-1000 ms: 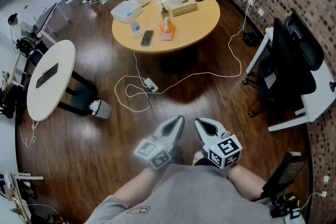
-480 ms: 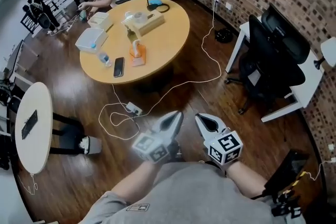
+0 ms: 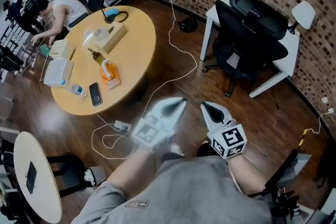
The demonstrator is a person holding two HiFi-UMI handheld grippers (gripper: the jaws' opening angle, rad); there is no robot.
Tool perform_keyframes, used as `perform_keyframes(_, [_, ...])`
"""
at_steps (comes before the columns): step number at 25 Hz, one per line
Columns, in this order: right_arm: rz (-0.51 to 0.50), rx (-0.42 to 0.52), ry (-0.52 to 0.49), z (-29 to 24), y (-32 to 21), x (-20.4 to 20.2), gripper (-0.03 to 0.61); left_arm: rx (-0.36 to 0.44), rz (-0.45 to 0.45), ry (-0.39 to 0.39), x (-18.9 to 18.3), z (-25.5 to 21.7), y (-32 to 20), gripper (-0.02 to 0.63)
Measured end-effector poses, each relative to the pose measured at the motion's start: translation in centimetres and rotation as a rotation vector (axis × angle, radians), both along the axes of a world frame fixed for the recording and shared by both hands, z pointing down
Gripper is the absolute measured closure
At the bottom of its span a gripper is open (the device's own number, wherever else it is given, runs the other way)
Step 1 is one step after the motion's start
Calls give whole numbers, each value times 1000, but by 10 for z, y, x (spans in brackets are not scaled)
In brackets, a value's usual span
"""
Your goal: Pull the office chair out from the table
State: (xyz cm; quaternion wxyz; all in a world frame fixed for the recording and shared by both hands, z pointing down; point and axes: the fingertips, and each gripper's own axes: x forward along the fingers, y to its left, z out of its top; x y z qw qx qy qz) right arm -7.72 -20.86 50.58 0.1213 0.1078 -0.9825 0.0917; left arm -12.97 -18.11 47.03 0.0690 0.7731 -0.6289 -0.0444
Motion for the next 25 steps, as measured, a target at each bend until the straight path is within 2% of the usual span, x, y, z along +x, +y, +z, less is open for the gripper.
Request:
perform_keyframes(5, [78, 44, -6, -6, -42, 10, 567, -4, 144, -48, 14, 2, -46, 612])
perform_keyframes(8, [112, 85, -15, -11, -76, 17, 567, 6, 243, -138, 25, 0, -83, 612])
perform_keyframes(10, [144, 98, -23, -13, -105, 25, 568, 34, 308, -186, 37, -11, -114, 612])
perform_keyframes(14, [165, 158, -39, -32, -166, 35, 567, 100, 394, -225, 51, -42, -178, 612])
perform_keyframes(17, [170, 231, -57, -64, -215, 39, 568, 145, 426, -219, 55, -74, -230, 612])
perform_keyframes(20, [222, 304, -73, -103, -264, 46, 568, 202, 487, -204, 61, -109, -281, 612])
perform_keyframes(25, [308, 391, -51, -146, -318, 39, 566, 247, 591, -221, 51, -143, -333, 612])
